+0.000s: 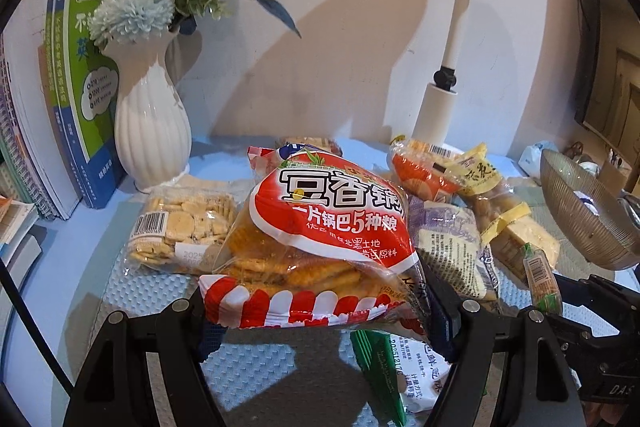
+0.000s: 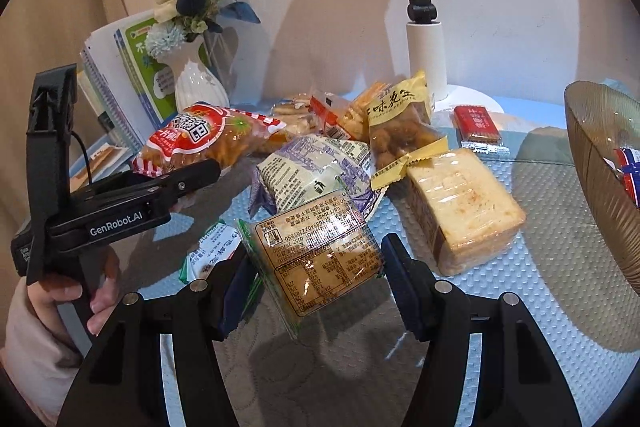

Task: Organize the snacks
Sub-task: 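Grasp the square biscuit pack with the right tool while the left tool lifts the cracker bag, then carry both packs over the glass bowl and release them inside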

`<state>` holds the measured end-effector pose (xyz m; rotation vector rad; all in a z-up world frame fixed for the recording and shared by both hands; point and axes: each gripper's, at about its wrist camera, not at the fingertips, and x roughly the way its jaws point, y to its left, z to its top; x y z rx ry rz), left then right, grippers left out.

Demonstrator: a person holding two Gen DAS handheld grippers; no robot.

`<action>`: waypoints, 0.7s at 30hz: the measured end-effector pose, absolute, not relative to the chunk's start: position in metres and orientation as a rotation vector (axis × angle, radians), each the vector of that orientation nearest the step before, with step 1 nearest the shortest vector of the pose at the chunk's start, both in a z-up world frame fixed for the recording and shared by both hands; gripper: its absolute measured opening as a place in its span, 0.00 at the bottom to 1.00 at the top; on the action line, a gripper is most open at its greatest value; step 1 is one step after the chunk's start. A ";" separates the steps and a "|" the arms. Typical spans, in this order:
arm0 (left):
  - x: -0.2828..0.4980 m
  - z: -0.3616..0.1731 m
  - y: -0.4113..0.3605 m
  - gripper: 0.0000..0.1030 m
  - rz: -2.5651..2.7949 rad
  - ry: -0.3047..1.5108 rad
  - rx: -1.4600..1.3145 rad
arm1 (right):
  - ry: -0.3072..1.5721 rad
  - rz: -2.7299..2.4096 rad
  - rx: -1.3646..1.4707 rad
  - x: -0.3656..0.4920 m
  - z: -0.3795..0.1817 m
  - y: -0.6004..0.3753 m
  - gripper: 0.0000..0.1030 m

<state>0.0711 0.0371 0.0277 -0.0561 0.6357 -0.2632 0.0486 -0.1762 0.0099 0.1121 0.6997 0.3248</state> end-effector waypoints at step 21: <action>0.084 0.101 -0.009 0.75 -0.351 0.630 -0.151 | 0.591 0.374 0.233 0.047 0.067 -0.233 0.59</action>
